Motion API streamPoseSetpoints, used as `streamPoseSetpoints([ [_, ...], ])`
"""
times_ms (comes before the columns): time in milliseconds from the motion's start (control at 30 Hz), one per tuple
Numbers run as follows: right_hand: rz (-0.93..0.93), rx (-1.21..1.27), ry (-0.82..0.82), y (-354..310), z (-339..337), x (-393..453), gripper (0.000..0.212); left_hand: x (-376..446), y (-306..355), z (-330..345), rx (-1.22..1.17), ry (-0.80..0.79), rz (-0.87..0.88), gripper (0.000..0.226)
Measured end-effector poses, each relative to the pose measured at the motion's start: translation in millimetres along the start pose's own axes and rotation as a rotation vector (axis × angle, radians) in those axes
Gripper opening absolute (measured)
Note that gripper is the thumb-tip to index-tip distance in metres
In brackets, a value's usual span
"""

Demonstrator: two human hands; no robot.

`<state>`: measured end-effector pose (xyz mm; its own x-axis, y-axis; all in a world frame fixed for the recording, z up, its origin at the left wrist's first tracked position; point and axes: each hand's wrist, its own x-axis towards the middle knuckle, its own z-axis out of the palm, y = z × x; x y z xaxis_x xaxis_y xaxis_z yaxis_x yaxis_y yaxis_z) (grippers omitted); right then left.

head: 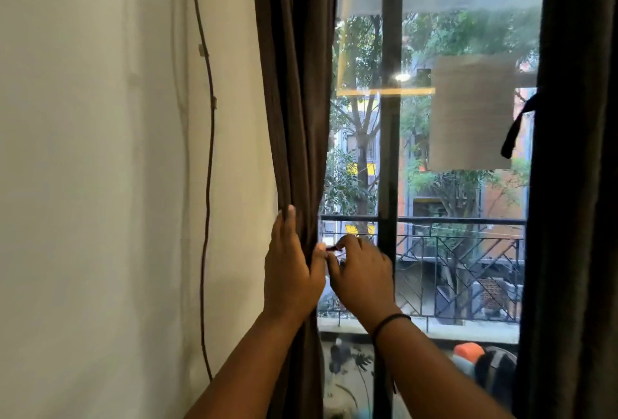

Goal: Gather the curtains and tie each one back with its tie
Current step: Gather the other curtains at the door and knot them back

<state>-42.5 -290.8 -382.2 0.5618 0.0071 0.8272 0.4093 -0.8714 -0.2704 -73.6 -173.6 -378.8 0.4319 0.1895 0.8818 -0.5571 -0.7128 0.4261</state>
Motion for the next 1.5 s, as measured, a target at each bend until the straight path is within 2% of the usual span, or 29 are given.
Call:
streamPoseSetpoints([
  [100,-0.023,-0.178,-0.040,46.5,-33.3,-14.5,0.035,-26.8,17.5,26.9,0.393,-0.046,0.031,0.074],
  [167,-0.037,-0.242,-0.019,81.2,-55.4,-21.6,0.038,-39.0,43.6,49.1,0.491,-0.057,-0.007,0.074],
  [367,-0.077,-0.430,0.117,188.2,-141.7,-30.1,0.042,-64.1,168.1,143.1,0.216,-0.168,-0.007,0.076],
  [467,-0.068,-0.427,0.165,224.5,-184.5,-16.0,0.044,-59.2,226.2,178.9,0.097,-0.244,0.018,0.074],
  [633,-0.025,-0.300,0.226,266.5,-232.5,29.2,0.035,0.1,278.7,220.8,0.022,-0.292,0.035,0.068],
  [800,-0.030,-0.317,0.179,299.0,-263.3,90.1,0.047,84.1,311.0,240.3,-0.034,-0.203,0.075,0.072],
  [900,-0.018,-0.270,0.217,316.1,-289.6,138.6,0.049,144.0,332.7,250.4,-0.056,-0.137,0.073,0.076],
  [1033,0.095,-0.156,0.190,321.1,-325.1,212.9,0.061,219.8,364.6,260.2,-0.090,-0.020,0.133,0.073],
  [1167,0.178,-0.163,0.208,322.6,-353.4,291.2,0.071,273.2,397.1,273.0,-0.019,0.140,0.213,0.077],
  [1300,0.089,-0.164,0.263,321.1,-368.9,344.3,0.052,295.1,417.6,281.2,0.146,0.210,0.312,0.072],
  [1400,-0.043,-0.118,0.274,325.7,-381.3,362.4,0.027,305.6,436.3,292.4,0.185,0.187,0.249,0.060],
  [1500,-0.270,-0.105,0.154,334.1,-398.0,367.5,0.022,315.6,463.1,309.7,0.175,0.135,0.133,0.079],
])
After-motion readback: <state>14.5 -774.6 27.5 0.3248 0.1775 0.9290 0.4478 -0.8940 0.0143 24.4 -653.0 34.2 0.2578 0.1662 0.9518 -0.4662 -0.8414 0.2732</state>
